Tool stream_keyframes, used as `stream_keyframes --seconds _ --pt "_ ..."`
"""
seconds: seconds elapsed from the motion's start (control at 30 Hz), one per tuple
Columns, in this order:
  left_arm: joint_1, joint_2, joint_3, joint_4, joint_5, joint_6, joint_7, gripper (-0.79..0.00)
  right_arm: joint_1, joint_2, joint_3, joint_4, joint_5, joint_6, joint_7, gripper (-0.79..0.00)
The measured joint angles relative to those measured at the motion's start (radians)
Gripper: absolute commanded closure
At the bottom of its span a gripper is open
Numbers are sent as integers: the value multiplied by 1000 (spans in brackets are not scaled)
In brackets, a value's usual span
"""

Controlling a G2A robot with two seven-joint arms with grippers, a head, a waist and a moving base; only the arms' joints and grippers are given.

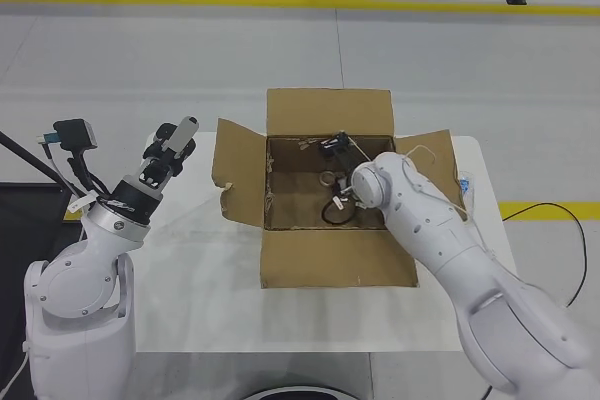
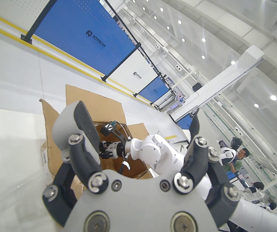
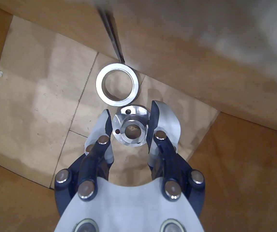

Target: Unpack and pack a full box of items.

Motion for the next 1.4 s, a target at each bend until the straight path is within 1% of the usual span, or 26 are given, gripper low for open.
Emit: stream_keyframes --seconds 0.33,0.6,0.73,0.87,1.17,1.3,1.33,1.37,1.4 --pt "0 0 0 0 0 0 0 -785 -47 30 49 -83 -64 22 15 -360" --pt "0 0 0 0 0 0 0 -785 -87 50 88 -131 -109 25 25 -329" --pt "0 0 0 0 0 0 0 -785 -99 53 102 -138 -123 24 23 -329" --pt "0 0 0 0 0 0 0 -785 -105 52 114 -139 -134 23 14 -308" --pt "0 0 0 0 0 0 0 -785 -106 40 121 -124 -153 6 20 -296" --pt "0 0 0 0 0 0 0 -785 -101 31 121 -110 -155 -10 28 -203" --pt "0 0 0 0 0 0 0 -785 -100 29 121 -107 -156 -11 29 -166" --pt "0 0 0 0 0 0 0 -785 -99 27 121 -104 -157 -13 30 -114" --pt "0 0 0 0 0 0 0 -785 -98 25 121 -101 -157 -17 31 -22"
